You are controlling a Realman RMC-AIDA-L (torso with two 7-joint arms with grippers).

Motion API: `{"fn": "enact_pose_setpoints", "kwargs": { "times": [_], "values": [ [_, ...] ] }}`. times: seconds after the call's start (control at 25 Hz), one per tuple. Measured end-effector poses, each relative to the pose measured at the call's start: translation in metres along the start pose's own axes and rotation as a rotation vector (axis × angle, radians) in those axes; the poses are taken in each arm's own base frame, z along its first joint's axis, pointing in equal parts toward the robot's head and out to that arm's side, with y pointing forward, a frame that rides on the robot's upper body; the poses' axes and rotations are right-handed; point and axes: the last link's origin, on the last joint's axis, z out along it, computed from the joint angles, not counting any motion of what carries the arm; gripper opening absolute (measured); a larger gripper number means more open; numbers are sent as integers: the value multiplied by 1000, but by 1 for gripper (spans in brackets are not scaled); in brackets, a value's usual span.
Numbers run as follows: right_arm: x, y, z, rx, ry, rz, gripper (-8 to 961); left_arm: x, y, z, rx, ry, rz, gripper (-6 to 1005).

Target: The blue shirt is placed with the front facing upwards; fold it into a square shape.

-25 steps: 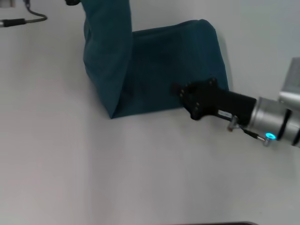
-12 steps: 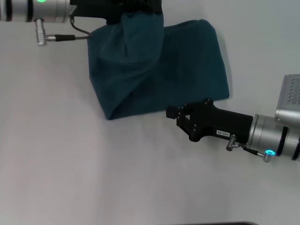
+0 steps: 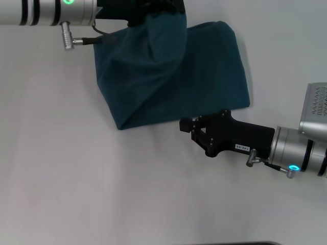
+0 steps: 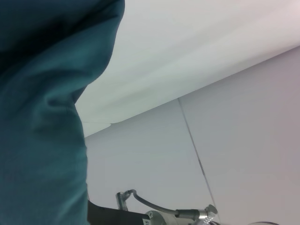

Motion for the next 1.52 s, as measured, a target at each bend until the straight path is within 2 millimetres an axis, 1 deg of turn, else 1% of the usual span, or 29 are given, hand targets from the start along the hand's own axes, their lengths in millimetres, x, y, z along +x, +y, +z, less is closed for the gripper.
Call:
{"fn": "enact_pose_setpoints", "kwargs": {
  "times": [0.24, 0.52, 0.6, 0.8, 0.88, 1.04, 1.12, 1.16, 1.2, 1.36, 1.44, 1.52],
  "values": [
    [0, 0, 0, -1, 1, 0, 111, 0, 7, 10, -6, -24, 17, 38],
    [1, -1, -1, 7, 2, 2, 121, 2, 12, 14, -25, -17, 14, 44],
    [1, -1, -1, 9, 3, 2, 124, 2, 16, 18, -53, -19, 3, 46],
    [1, -2, -2, 14, 5, 7, 131, -3, 32, 32, -102, -90, 21, 50],
    [1, -3, -2, 16, 5, 13, 134, -1, 32, 31, -106, -76, 13, 140],
    [2, -3, -3, 19, 8, 20, 140, 6, 25, 18, -131, 0, -26, 310],
    [3, -3, -4, 21, 9, 25, 143, 9, 21, 6, -145, 39, -33, 377],
    [3, -3, -4, 22, 10, 30, 145, 12, 16, -6, -153, 74, -39, 411],
    [3, -3, -4, 22, 10, 30, 146, 12, 16, -6, -153, 74, -39, 444],
    [-1, -7, -7, 18, 7, 86, 152, 17, -3, -42, -162, 147, -78, 550],
    [-8, -9, -11, -4, -10, 151, 155, 17, -15, -60, -169, 190, -110, 598],
    [-21, -15, -20, -36, -32, 239, 158, 14, -27, -77, -168, 240, -138, 646]
  ]
}}
